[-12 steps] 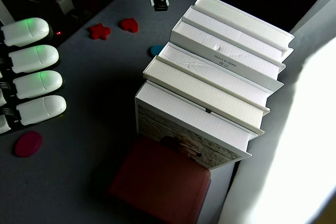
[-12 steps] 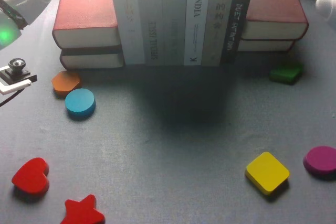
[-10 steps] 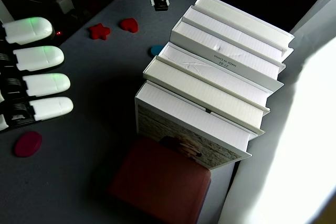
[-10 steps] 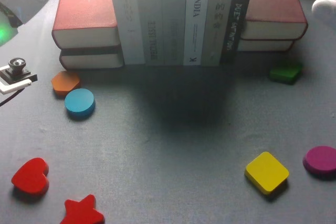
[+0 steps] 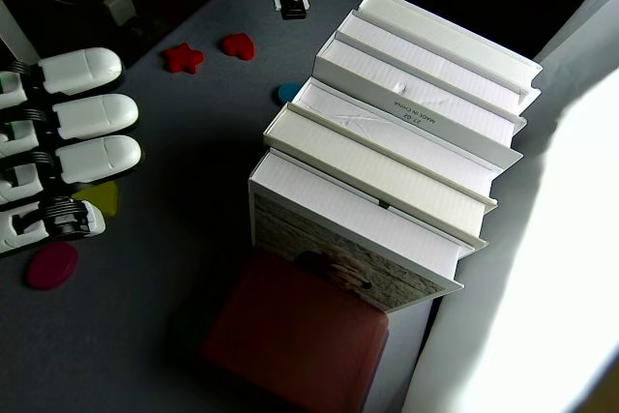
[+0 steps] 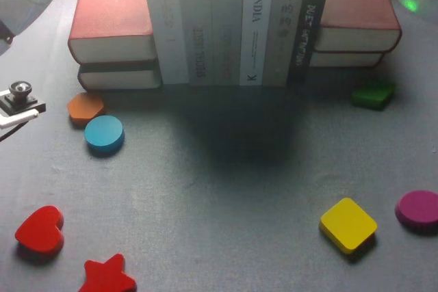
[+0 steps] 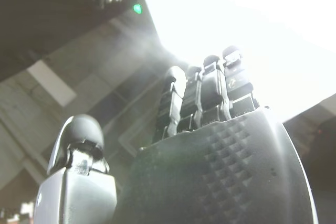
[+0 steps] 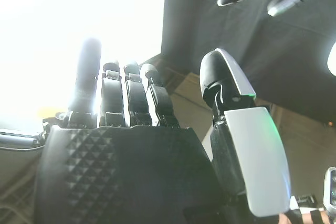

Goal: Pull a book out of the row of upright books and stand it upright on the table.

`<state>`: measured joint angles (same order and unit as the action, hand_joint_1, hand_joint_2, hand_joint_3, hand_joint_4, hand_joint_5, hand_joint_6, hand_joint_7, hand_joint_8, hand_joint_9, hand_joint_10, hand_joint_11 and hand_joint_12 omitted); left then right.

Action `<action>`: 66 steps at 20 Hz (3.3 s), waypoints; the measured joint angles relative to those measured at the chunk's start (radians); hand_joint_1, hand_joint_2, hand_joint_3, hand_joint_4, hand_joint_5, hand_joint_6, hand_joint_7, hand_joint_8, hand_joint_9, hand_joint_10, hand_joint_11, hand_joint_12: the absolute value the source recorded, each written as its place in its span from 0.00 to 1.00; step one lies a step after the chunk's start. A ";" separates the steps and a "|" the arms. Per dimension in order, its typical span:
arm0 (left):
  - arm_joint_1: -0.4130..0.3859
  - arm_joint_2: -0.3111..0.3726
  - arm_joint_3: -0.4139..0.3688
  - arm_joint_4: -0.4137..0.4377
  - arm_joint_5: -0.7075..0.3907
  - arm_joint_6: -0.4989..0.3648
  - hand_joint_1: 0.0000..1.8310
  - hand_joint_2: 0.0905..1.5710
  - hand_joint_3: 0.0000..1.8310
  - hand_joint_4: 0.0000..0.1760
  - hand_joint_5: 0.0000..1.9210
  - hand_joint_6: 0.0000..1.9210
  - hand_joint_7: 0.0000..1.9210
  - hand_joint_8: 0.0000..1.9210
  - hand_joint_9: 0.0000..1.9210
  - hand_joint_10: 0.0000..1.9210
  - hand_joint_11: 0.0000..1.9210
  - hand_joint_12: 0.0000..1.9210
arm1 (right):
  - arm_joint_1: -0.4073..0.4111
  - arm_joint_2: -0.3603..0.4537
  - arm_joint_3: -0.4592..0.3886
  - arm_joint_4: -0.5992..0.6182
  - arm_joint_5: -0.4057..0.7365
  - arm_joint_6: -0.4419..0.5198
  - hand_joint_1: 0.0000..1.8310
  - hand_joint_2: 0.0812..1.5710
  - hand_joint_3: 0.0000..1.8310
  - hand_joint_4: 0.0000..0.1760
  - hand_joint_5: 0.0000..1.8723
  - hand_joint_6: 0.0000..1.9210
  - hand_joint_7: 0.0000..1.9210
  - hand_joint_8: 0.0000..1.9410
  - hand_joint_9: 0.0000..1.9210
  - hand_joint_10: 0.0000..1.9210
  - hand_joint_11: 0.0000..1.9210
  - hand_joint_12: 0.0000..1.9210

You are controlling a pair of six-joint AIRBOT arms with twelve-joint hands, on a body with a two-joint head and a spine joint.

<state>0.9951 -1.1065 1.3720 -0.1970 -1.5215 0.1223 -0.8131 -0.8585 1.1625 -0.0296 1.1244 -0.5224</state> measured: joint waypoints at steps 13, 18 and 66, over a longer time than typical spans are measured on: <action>0.006 0.004 -0.002 0.015 0.015 0.001 0.57 0.69 0.00 0.15 0.12 0.00 0.09 0.00 0.06 0.00 0.00 0.21 | 0.370 -0.165 0.132 -0.235 -0.449 -0.069 0.16 0.88 0.01 0.27 0.12 0.07 0.00 0.00 0.00 0.00 0.00 1.00; 0.006 0.004 0.002 0.013 0.025 0.001 0.55 0.71 0.00 0.18 0.11 0.00 0.07 0.00 0.04 0.00 0.00 0.21 | 0.410 -0.221 0.165 -0.282 -0.568 -0.081 0.09 0.90 0.01 0.00 0.18 0.08 0.00 0.00 0.00 0.00 0.00 1.00; 0.058 0.004 -0.002 -0.053 -0.012 0.000 0.48 0.76 0.00 0.11 0.13 0.00 0.08 0.00 0.04 0.00 0.00 0.20 | 0.636 0.023 -0.142 -1.197 -0.597 0.243 0.68 0.61 0.00 0.44 0.00 0.00 0.00 0.00 0.00 0.00 0.00 0.00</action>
<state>1.0534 -1.1027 1.3701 -0.2504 -1.5337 0.1226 -0.1776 -0.8356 1.0203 -1.2263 0.5274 -0.2798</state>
